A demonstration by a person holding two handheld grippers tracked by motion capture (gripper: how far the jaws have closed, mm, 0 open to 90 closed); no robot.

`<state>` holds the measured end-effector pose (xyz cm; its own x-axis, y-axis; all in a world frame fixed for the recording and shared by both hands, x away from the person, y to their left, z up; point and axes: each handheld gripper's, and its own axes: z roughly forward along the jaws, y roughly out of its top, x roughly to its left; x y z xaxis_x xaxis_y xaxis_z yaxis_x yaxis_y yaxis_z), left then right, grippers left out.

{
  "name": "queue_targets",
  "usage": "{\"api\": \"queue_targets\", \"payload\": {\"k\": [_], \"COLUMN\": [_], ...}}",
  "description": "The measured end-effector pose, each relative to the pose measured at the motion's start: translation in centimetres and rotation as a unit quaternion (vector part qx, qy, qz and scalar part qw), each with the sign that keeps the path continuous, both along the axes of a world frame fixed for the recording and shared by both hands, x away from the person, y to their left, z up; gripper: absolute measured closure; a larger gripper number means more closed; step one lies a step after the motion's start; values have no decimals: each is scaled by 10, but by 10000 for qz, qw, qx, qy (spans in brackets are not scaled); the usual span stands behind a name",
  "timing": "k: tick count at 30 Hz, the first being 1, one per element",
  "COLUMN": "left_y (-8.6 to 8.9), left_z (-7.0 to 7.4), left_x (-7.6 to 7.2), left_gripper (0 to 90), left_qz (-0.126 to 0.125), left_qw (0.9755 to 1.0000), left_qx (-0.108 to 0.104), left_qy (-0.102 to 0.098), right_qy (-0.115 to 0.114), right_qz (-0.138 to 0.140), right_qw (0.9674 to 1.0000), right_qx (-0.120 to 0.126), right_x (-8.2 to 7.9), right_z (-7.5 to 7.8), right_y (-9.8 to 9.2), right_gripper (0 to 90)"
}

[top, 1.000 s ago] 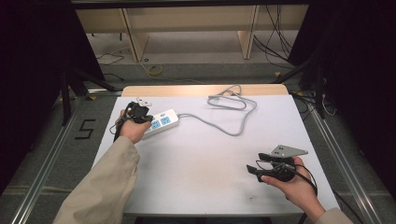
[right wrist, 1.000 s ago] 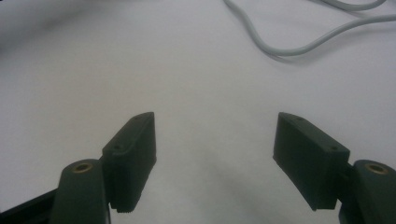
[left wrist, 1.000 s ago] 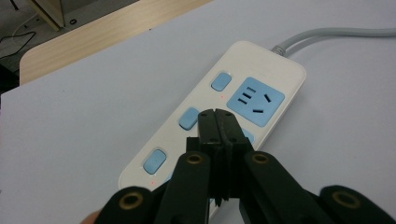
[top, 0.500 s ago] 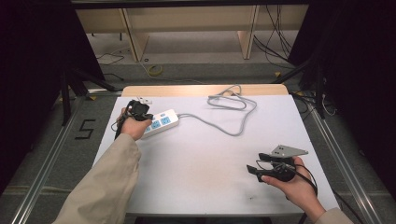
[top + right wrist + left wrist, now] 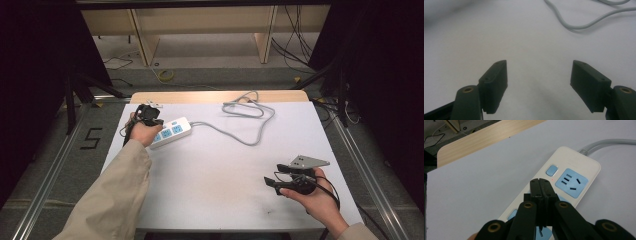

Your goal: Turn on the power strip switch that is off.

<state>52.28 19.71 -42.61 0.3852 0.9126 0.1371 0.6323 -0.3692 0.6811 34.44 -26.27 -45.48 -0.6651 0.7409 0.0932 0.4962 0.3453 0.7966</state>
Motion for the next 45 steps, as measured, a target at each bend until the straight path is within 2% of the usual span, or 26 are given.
{"api": "queue_targets", "payload": {"k": [23, 27, 45], "left_y": [2, 2, 2], "left_z": [-4, -4, -9], "left_x": [11, 14, 25], "left_gripper": [900, 900, 900], "left_qz": [56, 112, 183], "left_qw": [9998, 9997, 9993], "left_qx": [26, -82, 47], "left_qy": [179, 189, 331], "right_qy": [22, 15, 43], "right_qz": [-15, -17, -34], "right_qw": [10000, 10000, 10000], "right_qx": [-16, -6, -10], "right_x": [0, 0, 1], "right_z": [0, -1, -1], "right_y": [-1, -1, -2], "right_gripper": [304, 304, 304]}}
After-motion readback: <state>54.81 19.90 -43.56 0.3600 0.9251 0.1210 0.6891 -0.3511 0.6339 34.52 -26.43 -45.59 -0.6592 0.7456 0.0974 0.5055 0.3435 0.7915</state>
